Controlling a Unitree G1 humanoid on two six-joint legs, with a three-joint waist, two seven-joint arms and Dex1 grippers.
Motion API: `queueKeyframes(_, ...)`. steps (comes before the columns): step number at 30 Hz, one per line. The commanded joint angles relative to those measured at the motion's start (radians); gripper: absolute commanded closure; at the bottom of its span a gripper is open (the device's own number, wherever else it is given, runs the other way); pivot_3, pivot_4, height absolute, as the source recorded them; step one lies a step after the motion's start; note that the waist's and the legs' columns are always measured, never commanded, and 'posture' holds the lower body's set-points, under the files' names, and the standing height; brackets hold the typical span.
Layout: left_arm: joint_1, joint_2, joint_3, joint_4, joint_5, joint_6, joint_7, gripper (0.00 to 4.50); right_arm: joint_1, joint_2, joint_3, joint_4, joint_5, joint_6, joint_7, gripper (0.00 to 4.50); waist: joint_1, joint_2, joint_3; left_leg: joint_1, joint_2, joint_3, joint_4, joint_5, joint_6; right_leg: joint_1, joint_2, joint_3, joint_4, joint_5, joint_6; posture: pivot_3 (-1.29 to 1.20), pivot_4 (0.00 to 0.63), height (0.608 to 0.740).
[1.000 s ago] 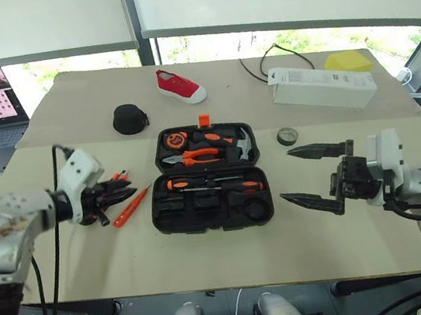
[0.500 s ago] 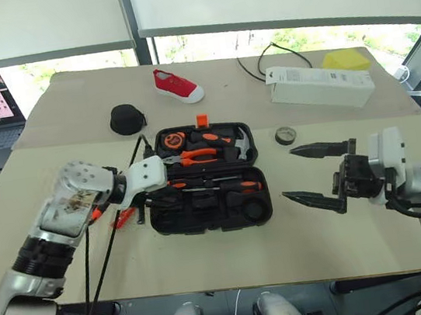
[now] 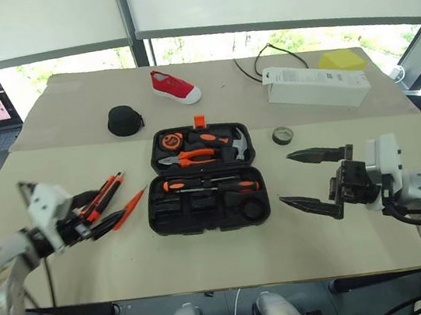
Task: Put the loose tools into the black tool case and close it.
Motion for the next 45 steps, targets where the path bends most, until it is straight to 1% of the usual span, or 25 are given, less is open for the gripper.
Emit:
queueKeyframes(1, 0.109, -0.003, 0.110, 0.001, -0.017, -0.039, -0.003, 0.10, -0.025, 0.010, -0.007, 0.016, 0.009, -0.052, 0.023, 0.00, 0.004, 0.000, 0.000, 0.000, 0.000, 0.000, 0.000, 0.000, 0.000, 0.000, 0.000, 0.000, 0.000, 0.000, 0.000, 0.00, 0.150, 0.740)
queueKeyframes(4, 0.176, 0.009, 0.142, -0.010, -0.017, -0.030, 0.004, 0.10, -0.024, 0.019, -0.004, 0.030, 0.007, -0.084, 0.044, 0.00, 0.012, 0.000, 0.000, 0.001, 0.000, 0.000, 0.000, 0.000, 0.000, 0.001, -0.001, -0.001, 0.000, 0.000, 0.000, 0.00, 0.150, 0.740)
queueKeyframes(7, 0.158, 0.020, 0.129, -0.068, -0.066, 0.050, 0.025, 0.10, -0.029, 0.028, 0.004, 0.041, 0.001, -0.100, 0.047, 0.00, 0.017, 0.000, 0.000, 0.001, -0.001, 0.001, 0.000, 0.000, 0.000, 0.001, -0.002, -0.001, 0.000, 0.000, 0.000, 0.00, 0.150, 0.740)
queueKeyframes(9, 0.119, 0.044, 0.062, -0.129, -0.077, 0.137, 0.050, 0.10, -0.039, 0.033, 0.015, 0.049, -0.004, -0.109, 0.046, 0.00, 0.019, 0.000, 0.000, 0.001, 0.000, 0.001, 0.000, 0.000, 0.000, 0.002, -0.001, -0.001, 0.000, 0.000, 0.000, 0.00, 0.150, 0.740)
queueKeyframes(12, 0.010, 0.096, -0.067, -0.209, -0.044, 0.303, 0.147, 0.10, -0.053, 0.037, 0.025, 0.057, -0.009, -0.116, 0.046, 0.00, 0.022, 0.000, 0.000, 0.002, -0.001, 0.002, 0.000, 0.000, 0.000, 0.002, -0.001, -0.001, 0.000, 0.000, 0.000, 0.00, 0.150, 0.740)
queueKeyframes(14, -0.056, 0.099, -0.120, -0.211, -0.034, 0.347, 0.187, 0.10, -0.059, 0.037, 0.027, 0.061, -0.010, -0.118, 0.046, 0.00, 0.018, 0.000, 0.000, 0.002, -0.001, 0.002, 0.000, 0.000, 0.000, 0.002, -0.001, -0.001, 0.000, 0.000, 0.000, 0.00, 0.150, 0.740)
queueKeyframes(16, -0.139, 0.090, -0.200, -0.194, 0.002, 0.386, 0.238, 0.10, -0.063, 0.036, 0.031, 0.062, -0.012, -0.119, 0.043, 0.00, 0.009, 0.000, 0.000, 0.002, -0.001, 0.001, 0.000, 0.000, 0.000, 0.002, -0.001, 0.000, 0.001, 0.000, 0.000, 0.00, 0.150, 0.740)
queueKeyframes(19, -0.234, 0.063, -0.298, -0.152, 0.029, 0.455, 0.292, 0.10, -0.068, 0.039, 0.038, 0.062, -0.015, -0.121, 0.038, 0.00, 0.002, 0.000, 0.000, 0.001, -0.002, 0.001, 0.000, 0.000, 0.000, 0.000, 0.001, 0.000, 0.000, 0.000, 0.000, 0.00, 0.150, 0.740)
queueKeyframes(21, -0.263, 0.062, -0.358, -0.119, 0.062, 0.467, 0.305, 0.10, -0.067, 0.039, 0.040, 0.058, -0.014, -0.120, 0.032, 0.00, -0.002, 0.000, 0.000, 0.001, -0.002, 0.001, -0.001, 0.000, 0.000, 0.000, 0.001, 0.000, 0.001, 0.000, 0.000, 0.00, 0.150, 0.740)
queueKeyframes(24, -0.298, 0.055, -0.409, -0.077, 0.090, 0.463, 0.309, 0.10, -0.065, 0.038, 0.040, 0.049, -0.011, -0.117, 0.023, 0.00, 0.000, 0.000, 0.000, 0.001, -0.002, 0.001, -0.001, 0.000, 0.000, 0.000, 0.001, 0.001, 0.001, 0.000, 0.000, 0.00, 0.150, 0.740)
queueKeyframes(27, -0.335, 0.076, -0.470, -0.036, 0.107, 0.471, 0.264, 0.10, -0.060, 0.036, 0.040, 0.036, -0.009, -0.113, 0.015, 0.00, 0.005, 0.000, 0.000, 0.001, -0.003, 0.001, -0.001, 0.000, 0.000, 0.001, 0.001, 0.001, 0.001, 0.000, 0.000, 0.00, 0.150, 0.740)
queueKeyframes(30, -0.367, 0.053, -0.488, 0.000, 0.115, 0.469, 0.268, 0.87, -0.051, 0.036, 0.034, 0.020, -0.001, -0.108, 0.004, 0.00, 0.008, 0.000, 0.000, 0.002, -0.004, 0.002, -0.001, 0.000, 0.000, 0.002, 0.001, 0.000, 0.001, 0.000, 0.000, 0.00, 0.150, 0.740)
queueKeyframes(32, -0.370, 0.046, -0.490, 0.005, 0.115, 0.464, 0.259, 1.62, -0.043, 0.038, 0.029, 0.009, 0.008, -0.104, -0.004, 0.00, 0.010, 0.000, -0.001, 0.002, -0.004, 0.002, -0.001, 0.000, 0.000, 0.002, 0.001, 0.000, 0.001, 0.000, 0.000, 0.00, 0.150, 0.740)
queueKeyframes(33, -0.368, 0.047, -0.491, 0.007, 0.116, 0.454, 0.251, 1.90, -0.040, 0.038, 0.027, 0.005, 0.010, -0.103, -0.007, 0.00, 0.010, 0.000, -0.001, 0.002, -0.004, 0.002, -0.001, 0.000, 0.000, 0.002, 0.000, 0.000, 0.001, 0.000, 0.000, 0.00, 0.150, 0.740)
queueKeyframes(34, -0.366, 0.045, -0.487, 0.010, 0.117, 0.448, 0.250, 2.34, -0.037, 0.037, 0.027, 0.001, 0.011, -0.102, -0.010, 0.00, 0.010, 0.000, -0.001, 0.002, -0.004, 0.002, -0.001, 0.000, 0.000, 0.002, 0.000, 0.000, 0.001, 0.000, 0.000, 0.00, 0.150, 0.740)
queueKeyframes(35, -0.363, 0.044, -0.479, 0.014, 0.117, 0.446, 0.253, 2.58, -0.034, 0.036, 0.026, -0.003, 0.013, -0.101, -0.012, 0.00, 0.009, 0.000, -0.001, 0.002, -0.004, 0.002, -0.001, 0.000, 0.000, 0.002, 0.000, 0.000, 0.001, 0.000, 0.000, 0.00, 0.150, 0.740)
queueKeyframes(36, -0.356, 0.052, -0.469, 0.023, 0.118, 0.427, 0.243, 3.05, -0.028, 0.034, 0.024, -0.009, 0.014, -0.100, -0.016, 0.00, 0.009, 0.000, -0.001, 0.002, -0.004, 0.002, -0.001, 0.000, 0.000, 0.002, 0.000, 0.000, 0.001, 0.000, 0.000, 0.00, 0.150, 0.740)
queueKeyframes(39, -0.352, 0.056, -0.384, 0.051, 0.069, 0.286, 0.159, 3.90, -0.011, 0.029, 0.017, -0.022, 0.019, -0.099, -0.021, 0.00, 0.006, 0.000, 0.000, 0.002, -0.003, 0.002, -0.001, 0.000, 0.000, 0.002, 0.000, 0.001, 0.001, 0.000, 0.000, 0.00, 0.150, 0.740)
queueKeyframes(40, -0.353, 0.067, -0.360, 0.062, 0.060, 0.239, 0.127, 4.01, -0.008, 0.027, 0.014, -0.025, 0.021, -0.098, -0.022, 0.00, 0.006, 0.000, 0.000, 0.002, -0.003, 0.001, -0.001, 0.000, 0.000, 0.001, 0.001, 0.000, 0.001, 0.000, 0.000, 0.00, 0.150, 0.740)
queueKeyframes(42, -0.360, 0.100, -0.327, 0.086, 0.052, 0.138, 0.047, 4.02, -0.004, 0.023, 0.007, -0.031, 0.026, -0.092, -0.026, 0.00, 0.005, 0.000, 0.000, 0.000, -0.003, 0.001, -0.001, 0.000, 0.000, 0.000, 0.001, 0.000, 0.001, 0.000, 0.000, 0.00, 0.150, 0.740)
queueKeyframes(44, -0.364, 0.124, -0.309, 0.100, 0.040, 0.081, -0.021, 4.02, 0.000, 0.020, 0.003, -0.036, 0.029, -0.089, -0.027, 0.00, 0.005, 0.000, 0.000, 0.000, -0.003, 0.002, -0.001, 0.000, 0.000, 0.000, 0.001, 0.000, 0.001, 0.000, 0.000, 0.00, 0.150, 0.740)
queueKeyframes(45, -0.367, 0.155, -0.309, 0.101, 0.029, 0.020, -0.111, 4.02, 0.005, 0.016, -0.001, -0.036, 0.029, -0.087, -0.024, 0.00, 0.005, 0.000, 0.000, 0.000, -0.003, 0.002, -0.001, 0.000, 0.000, 0.000, 0.001, 0.000, 0.001, 0.000, 0.000, 0.00, 0.150, 0.740)
